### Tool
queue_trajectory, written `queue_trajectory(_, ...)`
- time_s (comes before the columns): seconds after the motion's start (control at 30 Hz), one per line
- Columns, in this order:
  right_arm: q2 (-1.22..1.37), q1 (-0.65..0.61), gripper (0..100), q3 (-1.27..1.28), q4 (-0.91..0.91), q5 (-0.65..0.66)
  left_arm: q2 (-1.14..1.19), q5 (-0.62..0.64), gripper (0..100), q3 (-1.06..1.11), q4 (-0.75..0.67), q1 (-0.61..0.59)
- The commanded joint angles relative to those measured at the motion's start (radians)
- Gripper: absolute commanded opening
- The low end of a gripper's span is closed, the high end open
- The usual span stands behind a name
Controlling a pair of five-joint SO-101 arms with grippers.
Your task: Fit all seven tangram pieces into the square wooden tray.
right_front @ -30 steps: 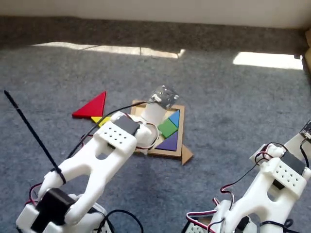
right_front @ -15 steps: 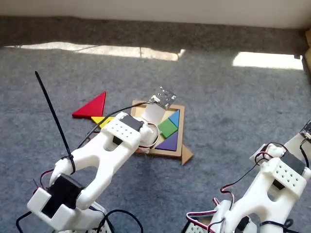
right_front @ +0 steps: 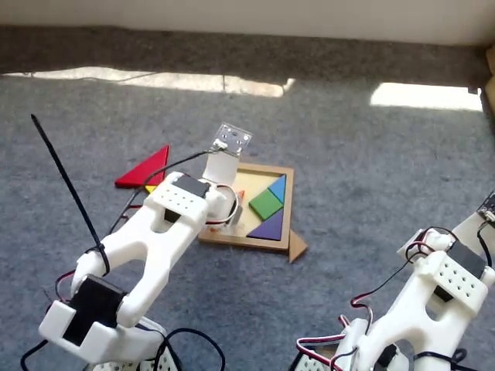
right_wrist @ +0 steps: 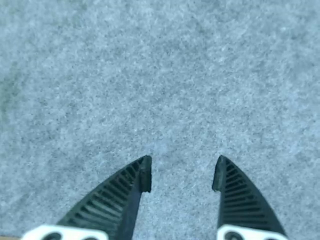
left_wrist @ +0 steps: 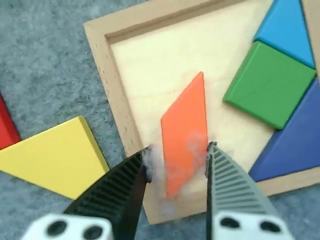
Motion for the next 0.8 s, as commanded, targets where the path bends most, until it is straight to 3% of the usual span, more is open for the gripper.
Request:
queue_trajectory(0.0,-0.018,-0.010,20.5,-0.004,-0.016,0.000,-0.015,0.008,19,-0.038,-0.014,-0.016)
queue_trajectory(0.77,-0.018,-0.010,20.5,-0.005,-0.016,0.000,0.013,-0.015,19,-0.099,-0.012,-0.004)
